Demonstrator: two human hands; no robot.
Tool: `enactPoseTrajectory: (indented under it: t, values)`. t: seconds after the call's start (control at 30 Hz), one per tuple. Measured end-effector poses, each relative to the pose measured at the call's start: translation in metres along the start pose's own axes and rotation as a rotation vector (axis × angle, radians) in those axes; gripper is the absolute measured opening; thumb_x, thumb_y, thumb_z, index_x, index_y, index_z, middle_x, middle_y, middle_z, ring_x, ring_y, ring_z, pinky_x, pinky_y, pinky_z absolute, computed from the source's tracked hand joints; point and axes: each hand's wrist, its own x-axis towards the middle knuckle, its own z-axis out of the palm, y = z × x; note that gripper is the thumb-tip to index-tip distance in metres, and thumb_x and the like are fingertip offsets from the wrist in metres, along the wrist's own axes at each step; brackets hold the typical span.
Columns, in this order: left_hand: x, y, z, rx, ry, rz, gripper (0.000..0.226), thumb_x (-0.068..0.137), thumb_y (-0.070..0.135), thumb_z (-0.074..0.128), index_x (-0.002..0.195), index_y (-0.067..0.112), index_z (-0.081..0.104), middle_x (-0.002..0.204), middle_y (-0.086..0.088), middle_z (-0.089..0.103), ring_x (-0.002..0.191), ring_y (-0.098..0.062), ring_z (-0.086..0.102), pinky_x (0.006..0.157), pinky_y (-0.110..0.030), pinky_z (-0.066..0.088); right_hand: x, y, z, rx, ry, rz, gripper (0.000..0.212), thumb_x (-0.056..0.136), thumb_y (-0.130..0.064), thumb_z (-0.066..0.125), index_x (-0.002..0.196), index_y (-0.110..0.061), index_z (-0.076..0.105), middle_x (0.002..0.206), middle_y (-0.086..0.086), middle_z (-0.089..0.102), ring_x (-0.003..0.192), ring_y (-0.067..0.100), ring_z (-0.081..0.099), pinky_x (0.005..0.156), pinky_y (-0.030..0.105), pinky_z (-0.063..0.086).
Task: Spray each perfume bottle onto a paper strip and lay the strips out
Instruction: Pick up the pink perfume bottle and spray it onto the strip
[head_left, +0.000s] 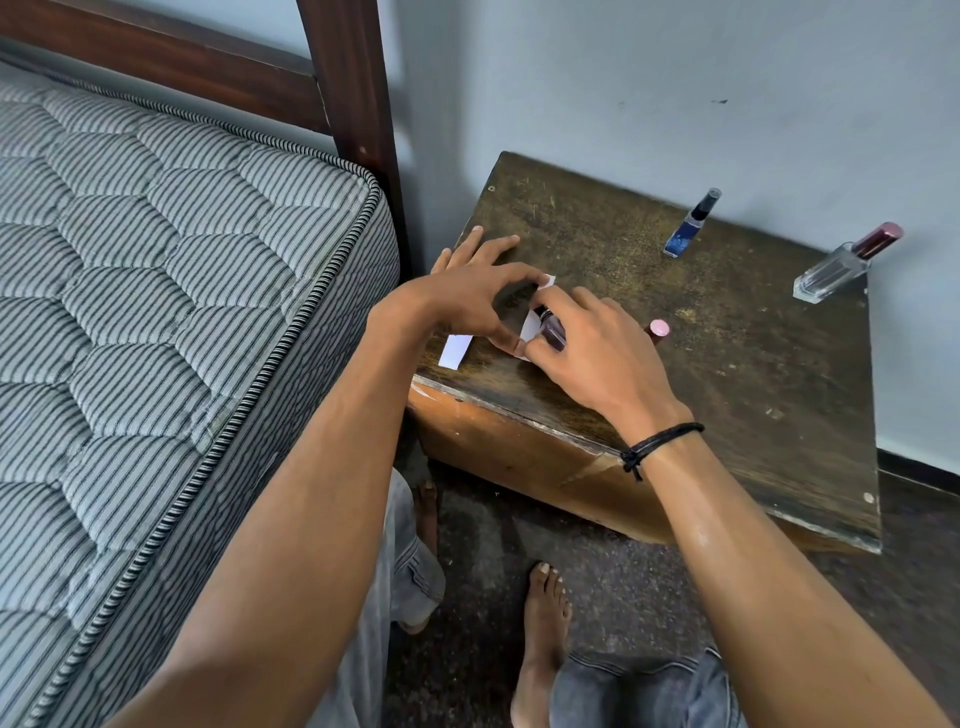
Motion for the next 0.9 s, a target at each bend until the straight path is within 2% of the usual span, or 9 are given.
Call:
enactPoseTrajectory:
  t: [0.2,0.4,0.9]
  values:
    - [-0.0013,0.0004,-0.0004,-0.011,-0.003,-0.003,0.089,0.075,0.045,0.084,0.150,0.049,0.035,0.169,0.007,-0.004,0.153,-0.026,-0.023,0.122,-0.057,-0.009,0.0006,0.0013,-0.0012,0.041,-0.007,0.011,0.047,0.092,-0.050,0.050,0.131,-0.025,0.054,0.105,0.001,0.061,0.094,0.028,0.058,0.068,0.039,0.049]
    - [-0.0043,0.0004,-0.0038,-0.047,-0.020,-0.003,0.091,0.073,0.045,0.086,0.149,0.047,0.036,0.169,0.008,-0.005,0.152,-0.024,-0.025,0.121,-0.055,-0.010,0.0013,0.0072,-0.0008,0.096,0.013,0.031,0.041,0.097,-0.040,0.056,0.137,-0.030,0.052,0.112,0.002,0.063,0.096,0.029,0.060,0.066,0.036,0.040]
    - [-0.0042,-0.0010,-0.0039,0.003,-0.055,0.011,0.094,0.068,0.046,0.088,0.146,0.043,0.037,0.169,0.008,-0.007,0.152,-0.024,-0.025,0.120,-0.054,-0.011,0.0008,0.0039,-0.0034,0.017,-0.014,-0.005,0.040,0.097,-0.043,0.054,0.136,-0.032,0.052,0.108,-0.002,0.060,0.095,0.027,0.058,0.065,0.038,0.047]
